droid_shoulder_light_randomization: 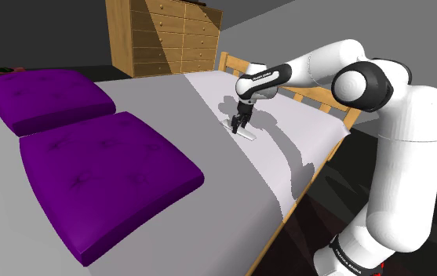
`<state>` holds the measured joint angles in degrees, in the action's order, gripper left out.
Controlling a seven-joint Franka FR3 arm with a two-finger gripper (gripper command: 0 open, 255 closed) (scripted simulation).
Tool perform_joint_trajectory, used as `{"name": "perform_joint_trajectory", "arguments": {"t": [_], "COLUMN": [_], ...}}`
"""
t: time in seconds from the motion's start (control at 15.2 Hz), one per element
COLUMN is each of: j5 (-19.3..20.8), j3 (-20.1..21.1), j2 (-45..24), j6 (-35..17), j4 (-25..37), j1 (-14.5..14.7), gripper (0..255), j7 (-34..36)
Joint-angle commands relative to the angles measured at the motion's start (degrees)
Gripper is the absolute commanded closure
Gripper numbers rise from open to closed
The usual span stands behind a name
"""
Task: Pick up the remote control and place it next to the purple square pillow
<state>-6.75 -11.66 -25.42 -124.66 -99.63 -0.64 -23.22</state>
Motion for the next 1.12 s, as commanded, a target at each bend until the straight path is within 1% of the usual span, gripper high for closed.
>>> {"name": "perform_joint_trajectory", "arguments": {"t": [0.0,0.2,1.06], "j5": [0.0,0.0,1.2], "j3": [0.0,0.0,-0.5], "j2": [0.0,0.0,4.1], "j6": [0.0,0.0,8.3], "j4": [0.0,0.0,4.4], "j1": [0.0,0.0,0.3], "gripper": [255,255,255], "j7": [0.0,0.0,0.8]}}
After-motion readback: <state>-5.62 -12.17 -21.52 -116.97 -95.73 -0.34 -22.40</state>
